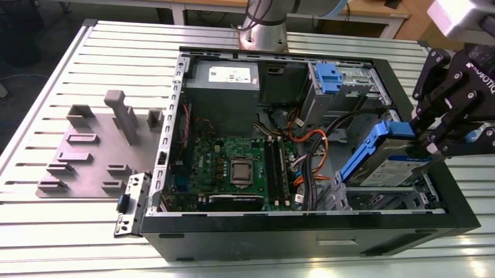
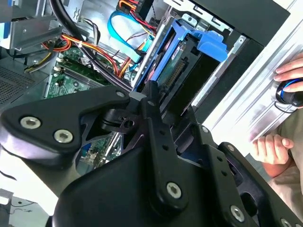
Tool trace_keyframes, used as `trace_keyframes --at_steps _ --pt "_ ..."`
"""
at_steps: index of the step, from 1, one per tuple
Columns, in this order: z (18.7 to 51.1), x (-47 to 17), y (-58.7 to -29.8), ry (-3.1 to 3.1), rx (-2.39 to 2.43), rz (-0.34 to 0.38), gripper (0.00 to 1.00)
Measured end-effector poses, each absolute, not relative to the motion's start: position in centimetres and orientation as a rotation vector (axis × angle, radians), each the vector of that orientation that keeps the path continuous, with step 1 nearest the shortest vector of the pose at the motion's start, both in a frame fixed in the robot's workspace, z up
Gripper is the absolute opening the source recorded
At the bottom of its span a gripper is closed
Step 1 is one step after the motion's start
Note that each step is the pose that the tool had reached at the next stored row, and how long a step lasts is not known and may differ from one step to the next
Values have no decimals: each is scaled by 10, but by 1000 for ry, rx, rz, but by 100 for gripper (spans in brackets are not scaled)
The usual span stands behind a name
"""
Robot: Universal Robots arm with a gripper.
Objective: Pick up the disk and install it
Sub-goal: 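Insert the disk into the insertion slot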
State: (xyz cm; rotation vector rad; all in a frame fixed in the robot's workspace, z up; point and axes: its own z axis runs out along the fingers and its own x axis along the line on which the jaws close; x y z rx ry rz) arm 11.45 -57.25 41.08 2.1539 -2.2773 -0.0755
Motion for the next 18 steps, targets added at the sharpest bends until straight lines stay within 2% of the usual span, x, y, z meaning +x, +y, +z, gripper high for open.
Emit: trace_keyframes --at_steps 18 --pt "378 114 -575 -2277 2154 -76 35"
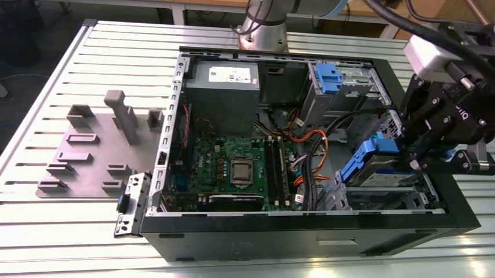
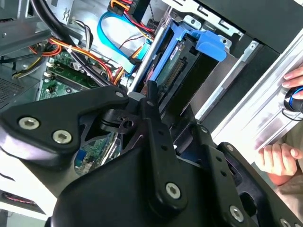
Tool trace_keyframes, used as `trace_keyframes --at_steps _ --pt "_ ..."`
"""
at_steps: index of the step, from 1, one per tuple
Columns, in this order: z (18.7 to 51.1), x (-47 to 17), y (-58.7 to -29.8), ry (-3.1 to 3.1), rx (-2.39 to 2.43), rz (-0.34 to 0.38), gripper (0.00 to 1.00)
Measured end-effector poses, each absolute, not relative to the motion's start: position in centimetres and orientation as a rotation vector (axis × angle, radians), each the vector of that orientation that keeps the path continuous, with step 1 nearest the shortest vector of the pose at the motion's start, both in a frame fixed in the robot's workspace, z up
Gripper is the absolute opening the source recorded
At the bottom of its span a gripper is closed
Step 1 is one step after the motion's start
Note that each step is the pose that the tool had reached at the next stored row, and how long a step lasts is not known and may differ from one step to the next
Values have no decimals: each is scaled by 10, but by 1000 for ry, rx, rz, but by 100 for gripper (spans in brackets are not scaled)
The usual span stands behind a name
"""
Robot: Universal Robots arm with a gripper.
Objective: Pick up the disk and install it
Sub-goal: 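Insert the disk into the insertion slot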
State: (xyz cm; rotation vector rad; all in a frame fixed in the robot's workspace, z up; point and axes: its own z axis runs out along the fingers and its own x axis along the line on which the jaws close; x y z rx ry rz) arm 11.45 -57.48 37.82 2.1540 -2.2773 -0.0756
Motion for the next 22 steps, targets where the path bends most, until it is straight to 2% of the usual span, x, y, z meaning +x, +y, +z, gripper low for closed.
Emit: trace_keyframes --at_steps 15,22 --pt "351 115 -579 -2277 2154 -76 35" --pt "350 115 -580 -2277 2153 -76 35"
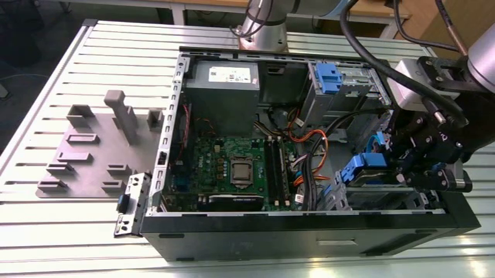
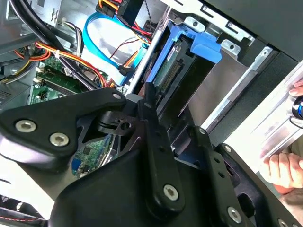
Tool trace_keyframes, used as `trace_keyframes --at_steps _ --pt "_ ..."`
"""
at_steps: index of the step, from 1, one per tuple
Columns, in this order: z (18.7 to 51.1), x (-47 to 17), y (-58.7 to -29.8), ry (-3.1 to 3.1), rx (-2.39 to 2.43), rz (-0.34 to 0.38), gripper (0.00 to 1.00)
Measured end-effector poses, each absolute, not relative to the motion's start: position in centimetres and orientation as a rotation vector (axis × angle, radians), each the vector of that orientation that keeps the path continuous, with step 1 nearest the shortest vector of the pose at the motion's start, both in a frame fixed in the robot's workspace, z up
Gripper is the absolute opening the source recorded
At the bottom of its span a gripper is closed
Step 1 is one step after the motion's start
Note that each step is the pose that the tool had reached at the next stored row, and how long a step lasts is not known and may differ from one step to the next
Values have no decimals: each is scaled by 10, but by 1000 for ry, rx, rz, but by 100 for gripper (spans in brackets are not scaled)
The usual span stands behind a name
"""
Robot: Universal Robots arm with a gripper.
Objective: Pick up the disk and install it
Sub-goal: 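Insert the disk into the insertion slot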
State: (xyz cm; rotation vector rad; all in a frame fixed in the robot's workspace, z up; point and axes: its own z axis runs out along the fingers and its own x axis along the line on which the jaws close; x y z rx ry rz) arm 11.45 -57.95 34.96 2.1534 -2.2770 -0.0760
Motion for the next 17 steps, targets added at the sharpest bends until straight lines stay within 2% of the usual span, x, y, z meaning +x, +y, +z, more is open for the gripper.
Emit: trace_keyframes --at_steps 2,3,17 --pt "349 115 -580 -2277 2154 -77 36" --pt "349 115 -580 -2277 2154 -77 42" --pt "345 115 -573 -2284 2166 -78 42"
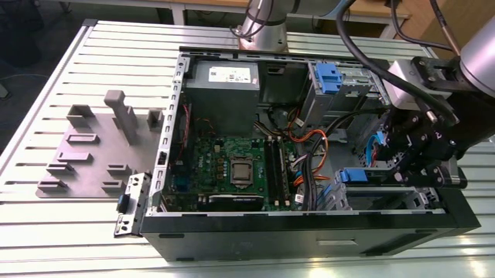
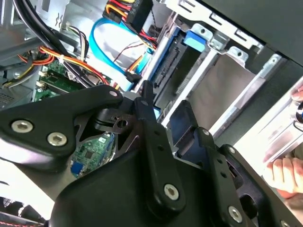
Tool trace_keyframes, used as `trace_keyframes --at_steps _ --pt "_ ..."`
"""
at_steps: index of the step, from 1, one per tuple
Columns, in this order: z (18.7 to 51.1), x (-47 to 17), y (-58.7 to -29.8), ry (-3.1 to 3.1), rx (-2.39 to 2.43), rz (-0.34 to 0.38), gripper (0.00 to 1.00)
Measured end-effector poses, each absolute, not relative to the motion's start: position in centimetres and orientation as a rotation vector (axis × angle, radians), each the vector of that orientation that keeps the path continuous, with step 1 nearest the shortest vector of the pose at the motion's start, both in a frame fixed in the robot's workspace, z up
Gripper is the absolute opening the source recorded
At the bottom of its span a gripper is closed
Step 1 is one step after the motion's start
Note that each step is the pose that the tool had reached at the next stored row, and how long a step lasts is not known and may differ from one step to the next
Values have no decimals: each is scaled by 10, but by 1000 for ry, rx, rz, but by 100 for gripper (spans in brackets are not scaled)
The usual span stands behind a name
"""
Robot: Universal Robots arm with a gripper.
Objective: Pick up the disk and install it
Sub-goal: 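Insert the disk into the insertion slot, then insert the first disk wire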
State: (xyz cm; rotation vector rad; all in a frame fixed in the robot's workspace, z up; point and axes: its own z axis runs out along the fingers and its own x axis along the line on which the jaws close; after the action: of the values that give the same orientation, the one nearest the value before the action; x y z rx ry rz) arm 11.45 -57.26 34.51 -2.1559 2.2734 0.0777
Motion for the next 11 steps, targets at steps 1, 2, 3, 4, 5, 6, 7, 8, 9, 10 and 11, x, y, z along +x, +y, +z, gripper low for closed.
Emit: trace_keyframes --at_steps 1,2,3,4,5,6,7,8,9,10,11 --pt "344 115 -572 2271 -2156 76 42" --pt "344 115 -571 2269 -2157 76 42" --pt "344 115 -571 2268 -2158 76 42" --pt "344 115 -571 2268 -2158 76 42" --pt "344 115 -571 2269 -2159 73 42" --pt "344 115 -571 2270 -2160 71 42" --pt "344 115 -571 2270 -2160 71 42" --pt "344 115 -571 2270 -2160 71 42" --pt "344 115 -571 2270 -2160 71 42" --pt "344 115 -571 2270 -2160 71 42" --pt "344 115 -571 2270 -2160 71 42"
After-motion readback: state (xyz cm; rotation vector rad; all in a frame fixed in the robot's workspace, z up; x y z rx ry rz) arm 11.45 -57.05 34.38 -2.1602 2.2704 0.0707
